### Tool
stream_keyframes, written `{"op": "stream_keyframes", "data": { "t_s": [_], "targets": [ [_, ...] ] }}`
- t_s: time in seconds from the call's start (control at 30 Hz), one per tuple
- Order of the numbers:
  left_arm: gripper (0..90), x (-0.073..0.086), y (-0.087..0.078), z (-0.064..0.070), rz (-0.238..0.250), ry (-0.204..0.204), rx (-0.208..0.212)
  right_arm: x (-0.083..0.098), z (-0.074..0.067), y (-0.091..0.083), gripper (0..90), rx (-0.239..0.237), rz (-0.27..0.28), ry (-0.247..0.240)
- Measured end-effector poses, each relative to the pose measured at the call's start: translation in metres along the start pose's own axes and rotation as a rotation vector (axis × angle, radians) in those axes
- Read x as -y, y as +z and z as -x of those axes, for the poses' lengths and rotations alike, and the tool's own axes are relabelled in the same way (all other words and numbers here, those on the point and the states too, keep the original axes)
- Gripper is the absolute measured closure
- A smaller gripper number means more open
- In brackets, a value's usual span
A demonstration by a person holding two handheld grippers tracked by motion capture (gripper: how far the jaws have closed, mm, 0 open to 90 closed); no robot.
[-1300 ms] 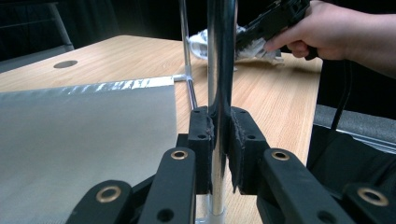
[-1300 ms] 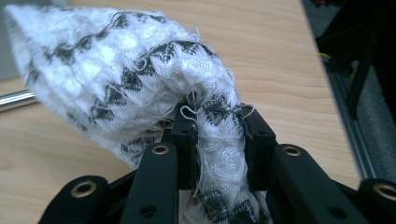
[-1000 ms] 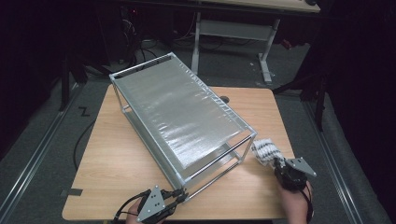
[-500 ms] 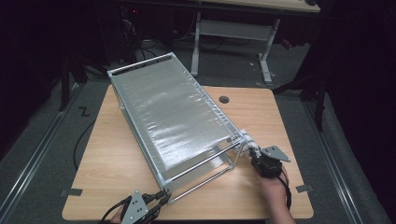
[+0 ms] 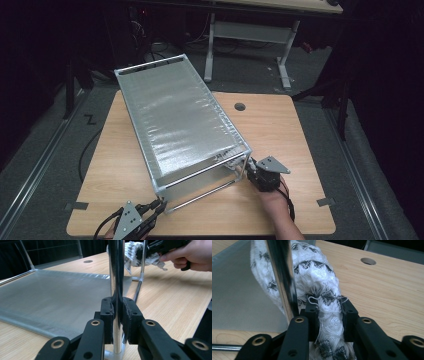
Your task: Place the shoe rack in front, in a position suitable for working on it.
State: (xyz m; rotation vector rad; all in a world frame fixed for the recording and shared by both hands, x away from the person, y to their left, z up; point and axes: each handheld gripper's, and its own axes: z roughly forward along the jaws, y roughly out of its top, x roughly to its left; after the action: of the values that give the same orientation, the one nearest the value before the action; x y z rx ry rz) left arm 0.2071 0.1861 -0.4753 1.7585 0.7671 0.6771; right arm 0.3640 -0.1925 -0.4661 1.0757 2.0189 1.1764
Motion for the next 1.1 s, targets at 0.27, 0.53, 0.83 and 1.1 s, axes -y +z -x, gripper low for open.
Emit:
{"op": "stream_keyframes", "data": {
  "t_s": [0.27, 0.53, 0.83, 1.1],
  "targets": [
    [79.9, 0.001, -0.001, -0.008, -0.003, -0.010, -0.012, 0.001, -0.003, -0.003, 76.0, -0.049, -0.007, -0.016],
    [80.2, 0.000, 0.004, -0.014, 0.002, -0.027, -0.013, 0.005, -0.003, -0.009, 76.4, -0.052, -0.014, -0.028],
    [80.3, -0.005, 0.024, -0.021, 0.009, -0.028, 0.029, 0.016, 0.004, -0.030, 76.3, -0.017, -0.019, -0.015],
    [80.2, -0.012, 0.047, -0.019, 0.013, -0.007, 0.075, 0.028, 0.012, -0.058, 74.8, 0.062, -0.025, 0.006]
  ]
}}
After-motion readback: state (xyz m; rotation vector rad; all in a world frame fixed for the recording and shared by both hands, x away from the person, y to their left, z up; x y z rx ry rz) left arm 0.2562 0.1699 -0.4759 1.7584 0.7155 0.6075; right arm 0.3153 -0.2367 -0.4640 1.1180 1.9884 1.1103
